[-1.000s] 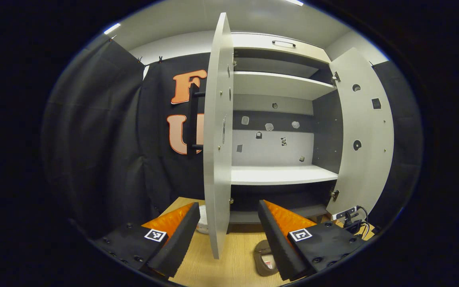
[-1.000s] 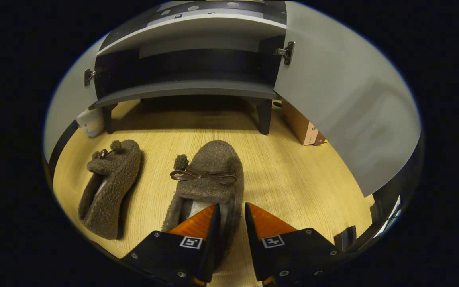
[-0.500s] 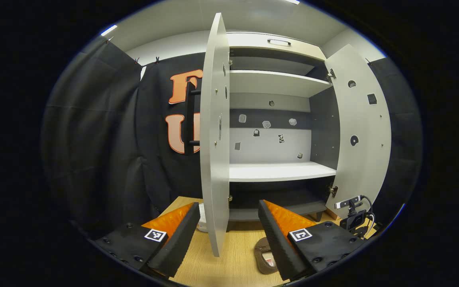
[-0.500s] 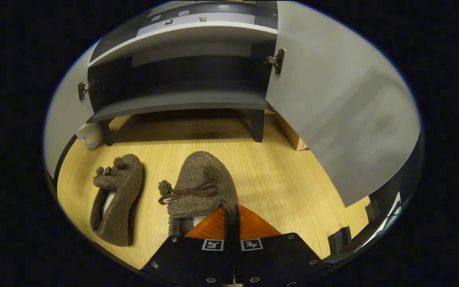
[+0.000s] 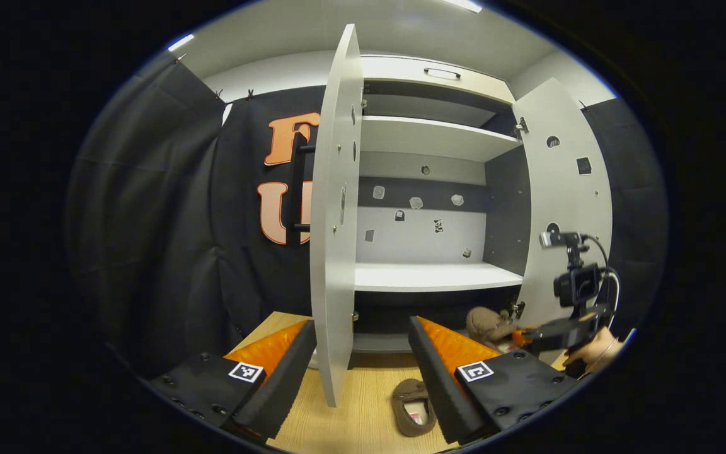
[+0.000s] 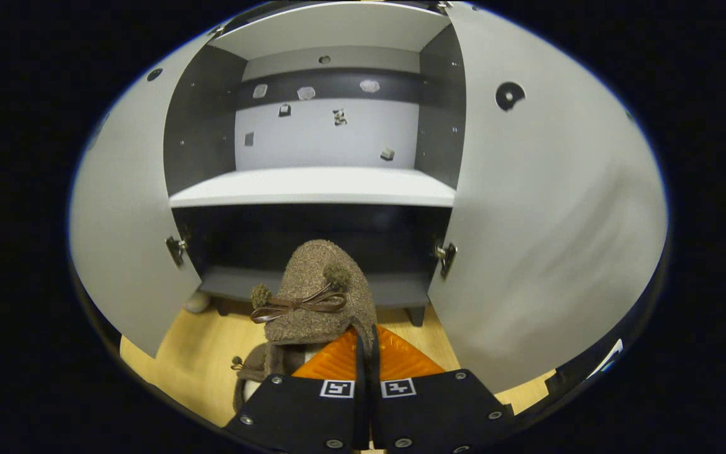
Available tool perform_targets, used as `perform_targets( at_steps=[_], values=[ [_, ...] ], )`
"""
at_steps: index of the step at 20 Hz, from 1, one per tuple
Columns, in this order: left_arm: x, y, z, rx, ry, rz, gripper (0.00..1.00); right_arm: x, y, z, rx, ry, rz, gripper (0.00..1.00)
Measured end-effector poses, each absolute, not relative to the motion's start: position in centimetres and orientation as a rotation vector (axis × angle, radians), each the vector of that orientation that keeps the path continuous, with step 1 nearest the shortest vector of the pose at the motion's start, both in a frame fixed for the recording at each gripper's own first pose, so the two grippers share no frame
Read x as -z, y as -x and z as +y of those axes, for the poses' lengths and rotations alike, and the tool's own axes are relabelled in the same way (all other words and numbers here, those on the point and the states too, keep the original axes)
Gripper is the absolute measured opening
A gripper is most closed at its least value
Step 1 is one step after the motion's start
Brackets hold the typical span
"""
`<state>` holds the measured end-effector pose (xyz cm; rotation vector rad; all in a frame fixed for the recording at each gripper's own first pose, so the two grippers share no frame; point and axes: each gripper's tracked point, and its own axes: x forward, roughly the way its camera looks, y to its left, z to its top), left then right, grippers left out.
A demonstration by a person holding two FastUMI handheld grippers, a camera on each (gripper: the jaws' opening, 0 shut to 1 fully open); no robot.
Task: Grab one shoe with the right hand and put it into the shoe cabinet, grab the other shoe with the left hand and put it into the shoe cabinet; then close the right door with the right hand and the left door with the left hand.
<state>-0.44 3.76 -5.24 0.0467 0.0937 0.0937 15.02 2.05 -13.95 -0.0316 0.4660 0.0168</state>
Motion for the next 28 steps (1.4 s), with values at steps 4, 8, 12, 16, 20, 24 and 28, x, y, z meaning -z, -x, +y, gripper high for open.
perform_targets(
  at_steps=[4,8,12,16,20,24,28],
  values=[
    [5.4,0.8,3.9,-0.092,-0.046,0.092,0.96,4.6,-19.2,3.4,-0.053,0.052,0.358,0.01],
    [5.6,1.0,4.0,-0.104,-0.035,0.097,0.96,0.4,-23.6,5.0,-0.062,0.071,0.275,0.01],
    [5.8,1.3,4.9,-0.137,-0.028,0.099,0.96,-3.9,-30.6,4.9,-0.055,0.071,0.275,0.01],
    [6.0,1.7,6.5,-0.175,-0.031,0.102,0.99,-2.3,-36.2,4.6,-0.022,0.051,0.337,0.01],
    [6.1,1.5,7.1,-0.201,-0.036,0.111,0.99,0.4,-40.9,3.2,0.031,0.019,0.43,0.01],
    [6.4,1.2,7.1,-0.215,-0.048,0.123,0.96,0.7,-42.8,2.7,0.042,-0.021,0.449,0.05],
    [6.4,0.8,6.4,-0.2,-0.046,0.124,0.96,-1.3,-41.6,2.8,0.022,0.003,0.388,0.21]
  ],
)
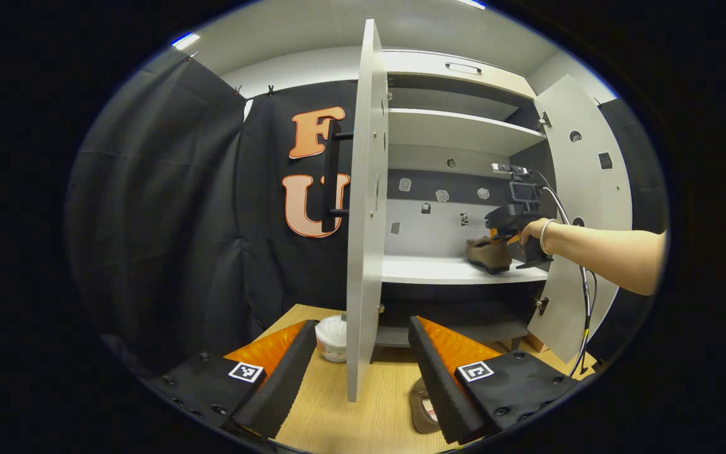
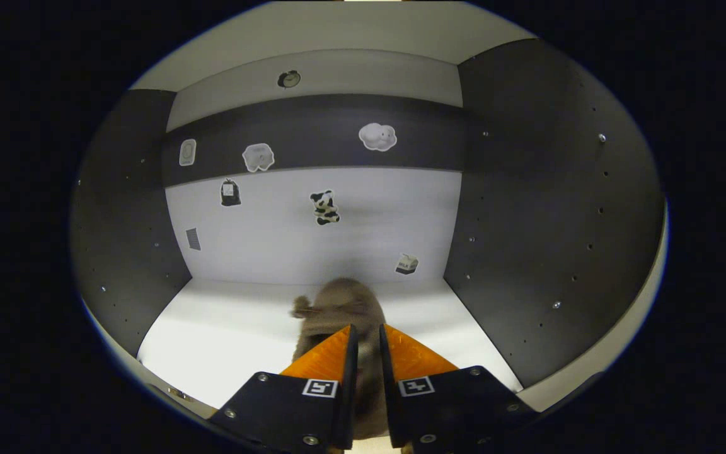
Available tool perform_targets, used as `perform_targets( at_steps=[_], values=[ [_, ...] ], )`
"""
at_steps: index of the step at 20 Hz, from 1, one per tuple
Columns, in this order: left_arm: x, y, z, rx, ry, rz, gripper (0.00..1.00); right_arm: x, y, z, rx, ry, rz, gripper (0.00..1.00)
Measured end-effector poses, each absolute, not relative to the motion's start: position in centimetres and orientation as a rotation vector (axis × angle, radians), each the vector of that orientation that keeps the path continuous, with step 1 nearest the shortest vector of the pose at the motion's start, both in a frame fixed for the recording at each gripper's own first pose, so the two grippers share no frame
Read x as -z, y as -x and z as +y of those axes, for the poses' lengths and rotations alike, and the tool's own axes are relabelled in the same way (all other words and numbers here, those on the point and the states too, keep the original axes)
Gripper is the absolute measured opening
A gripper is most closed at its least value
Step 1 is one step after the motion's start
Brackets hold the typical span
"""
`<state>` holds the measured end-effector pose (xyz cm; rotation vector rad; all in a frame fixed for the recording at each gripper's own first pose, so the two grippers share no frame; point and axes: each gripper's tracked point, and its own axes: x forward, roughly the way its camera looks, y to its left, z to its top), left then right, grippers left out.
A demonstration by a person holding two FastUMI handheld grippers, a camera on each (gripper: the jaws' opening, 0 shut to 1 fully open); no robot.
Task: Grab one shoe with the right hand and put it into the shoe cabinet, grab the other shoe with the left hand and put it into the shoe cabinet; then close the right door with the right hand and the left door with the left hand.
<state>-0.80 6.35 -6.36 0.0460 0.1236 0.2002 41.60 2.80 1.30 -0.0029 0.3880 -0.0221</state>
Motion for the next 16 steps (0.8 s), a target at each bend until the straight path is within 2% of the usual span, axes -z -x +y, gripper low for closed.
perform_targets(
  at_steps=[1,4,5,7,8,11,16],
  values=[
    [6.5,0.7,6.1,-0.193,-0.044,0.126,0.96,-1.8,-40.9,2.8,0.015,0.011,0.375,0.34],
    [6.9,0.4,4.7,-0.161,-0.033,0.136,0.96,-3.3,-37.9,2.9,-0.009,0.014,0.328,0.53],
    [7.1,0.2,4.3,-0.15,-0.033,0.14,0.98,-3.7,-36.7,2.8,-0.012,0.004,0.31,0.64],
    [7.7,0.1,3.6,-0.133,-0.033,0.151,0.99,-4.6,-34.2,2.5,-0.021,-0.006,0.271,0.78],
    [7.8,0.1,3.2,-0.124,-0.03,0.156,0.96,-5.1,-32.7,2.3,-0.028,-0.009,0.251,0.82],
    [9.0,-0.1,2.0,-0.094,-0.008,0.182,0.96,-6.3,-28.5,1.7,-0.042,-0.015,0.181,0.93],
    [12.4,-1.0,0.3,-0.057,0.012,0.252,0.96,-7.4,-21.1,0.4,-0.056,0.018,0.088,0.93]
  ],
)
